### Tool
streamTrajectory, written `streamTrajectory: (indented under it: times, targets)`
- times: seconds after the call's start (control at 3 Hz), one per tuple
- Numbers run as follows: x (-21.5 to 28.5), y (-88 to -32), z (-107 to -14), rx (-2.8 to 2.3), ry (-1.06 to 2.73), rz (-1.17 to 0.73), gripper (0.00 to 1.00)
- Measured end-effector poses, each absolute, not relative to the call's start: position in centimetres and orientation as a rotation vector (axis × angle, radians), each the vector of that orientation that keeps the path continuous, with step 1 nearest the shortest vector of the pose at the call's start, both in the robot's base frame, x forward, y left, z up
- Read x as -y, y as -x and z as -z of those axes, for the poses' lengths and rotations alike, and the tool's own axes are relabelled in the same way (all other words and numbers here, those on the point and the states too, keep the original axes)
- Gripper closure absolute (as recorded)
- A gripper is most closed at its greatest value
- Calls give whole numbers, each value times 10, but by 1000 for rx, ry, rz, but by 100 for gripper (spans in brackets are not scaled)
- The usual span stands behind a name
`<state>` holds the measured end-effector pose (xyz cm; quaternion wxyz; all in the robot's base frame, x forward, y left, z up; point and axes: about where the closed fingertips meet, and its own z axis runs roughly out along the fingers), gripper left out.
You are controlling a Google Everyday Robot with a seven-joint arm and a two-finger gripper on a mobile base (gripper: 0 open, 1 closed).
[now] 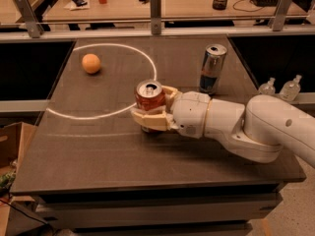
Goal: Knock coke can over
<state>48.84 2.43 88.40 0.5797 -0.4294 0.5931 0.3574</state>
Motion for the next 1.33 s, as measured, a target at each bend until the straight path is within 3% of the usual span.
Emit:
streamTrajectory:
  times: [0.33, 1.0, 1.33]
  targets:
    - [-30, -485, -898, -1334, 1092, -850, 100]
    - [-58, -469, -946, -1067, 1422, -835, 100]
    - [-74, -449, -964, -856, 1676, -720, 100]
